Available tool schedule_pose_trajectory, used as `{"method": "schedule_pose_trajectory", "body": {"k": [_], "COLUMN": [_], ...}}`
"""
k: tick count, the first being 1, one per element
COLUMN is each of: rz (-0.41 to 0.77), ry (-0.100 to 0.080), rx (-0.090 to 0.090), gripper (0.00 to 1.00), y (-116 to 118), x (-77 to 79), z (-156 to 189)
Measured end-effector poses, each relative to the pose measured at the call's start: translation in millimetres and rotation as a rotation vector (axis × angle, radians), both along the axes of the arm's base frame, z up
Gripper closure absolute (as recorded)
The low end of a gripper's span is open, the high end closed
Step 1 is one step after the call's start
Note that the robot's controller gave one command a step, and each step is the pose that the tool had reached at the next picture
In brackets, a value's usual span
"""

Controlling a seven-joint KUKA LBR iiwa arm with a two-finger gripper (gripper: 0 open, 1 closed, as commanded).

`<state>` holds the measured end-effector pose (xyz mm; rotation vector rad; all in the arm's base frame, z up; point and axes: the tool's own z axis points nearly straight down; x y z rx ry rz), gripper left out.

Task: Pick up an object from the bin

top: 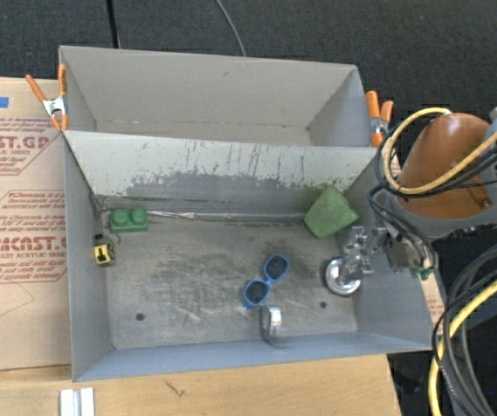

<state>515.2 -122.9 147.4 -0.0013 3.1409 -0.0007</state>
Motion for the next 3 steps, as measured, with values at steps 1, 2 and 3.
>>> {"method": "schedule_pose_trajectory", "body": {"k": [1,2,3], "rz": [0.0,-0.06,0.025], "ry": [0.0,-0.008,-0.007], "rx": [0.0,0.001,0.001], "gripper": [0.0,0.0,0.0], "y": [0,-11,-25], "x": [0.0,3.3,6.6], "z": [0,-77,-75]}}
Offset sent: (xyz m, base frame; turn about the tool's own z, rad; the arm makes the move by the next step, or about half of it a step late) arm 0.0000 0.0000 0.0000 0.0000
